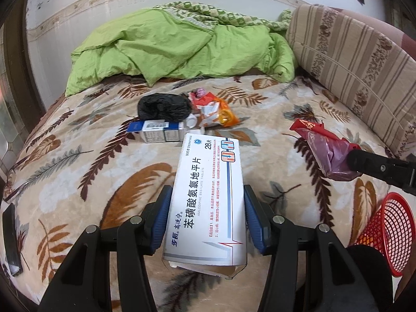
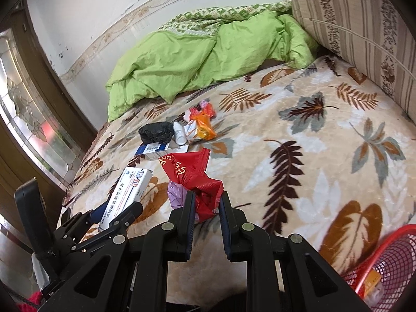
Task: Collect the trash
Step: 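Carry the medicine box and red packet toward the red basket, then open both tools over the red basket to drop the box and packet, then move both open tools back over the bed, then grasp the black plastic bag with the left tool and lift it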
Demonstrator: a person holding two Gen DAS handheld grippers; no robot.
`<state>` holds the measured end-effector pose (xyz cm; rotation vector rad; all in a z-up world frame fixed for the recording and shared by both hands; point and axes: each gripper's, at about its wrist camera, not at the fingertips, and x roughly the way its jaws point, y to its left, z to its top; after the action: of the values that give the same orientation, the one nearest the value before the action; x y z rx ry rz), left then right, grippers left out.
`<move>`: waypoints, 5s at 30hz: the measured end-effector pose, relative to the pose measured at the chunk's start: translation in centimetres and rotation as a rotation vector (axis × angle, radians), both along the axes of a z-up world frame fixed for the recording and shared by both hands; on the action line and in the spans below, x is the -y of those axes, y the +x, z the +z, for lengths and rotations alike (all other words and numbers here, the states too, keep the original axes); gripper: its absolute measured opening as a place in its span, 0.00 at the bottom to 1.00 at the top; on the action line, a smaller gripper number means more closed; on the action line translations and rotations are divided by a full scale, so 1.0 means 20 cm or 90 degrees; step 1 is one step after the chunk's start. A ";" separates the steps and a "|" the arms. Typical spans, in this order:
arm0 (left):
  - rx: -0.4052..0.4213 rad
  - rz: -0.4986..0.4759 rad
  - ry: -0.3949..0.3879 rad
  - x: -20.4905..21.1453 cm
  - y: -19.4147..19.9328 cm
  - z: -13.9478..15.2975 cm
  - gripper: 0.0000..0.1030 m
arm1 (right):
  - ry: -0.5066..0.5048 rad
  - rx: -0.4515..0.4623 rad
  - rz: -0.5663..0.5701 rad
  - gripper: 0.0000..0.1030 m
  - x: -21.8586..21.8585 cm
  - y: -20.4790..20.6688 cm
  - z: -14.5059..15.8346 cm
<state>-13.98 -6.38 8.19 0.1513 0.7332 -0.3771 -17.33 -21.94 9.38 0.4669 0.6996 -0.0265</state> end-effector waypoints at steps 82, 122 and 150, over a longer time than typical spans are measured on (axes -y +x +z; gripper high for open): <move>-0.200 -0.516 -0.008 1.24 -0.66 0.08 0.64 | 0.091 -0.107 -0.411 0.33 0.94 -1.24 -0.15; -0.128 -0.001 -0.083 -0.04 0.28 0.11 0.67 | 0.007 -0.046 -0.021 0.54 0.19 -0.04 0.04; -0.283 0.169 -0.246 -0.18 1.37 -0.16 0.27 | 0.058 -0.087 0.018 0.57 0.10 0.11 -0.22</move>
<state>13.38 -2.70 5.00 -0.4036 1.0874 -0.2927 -15.16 -23.91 4.94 0.5455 0.8439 -0.0004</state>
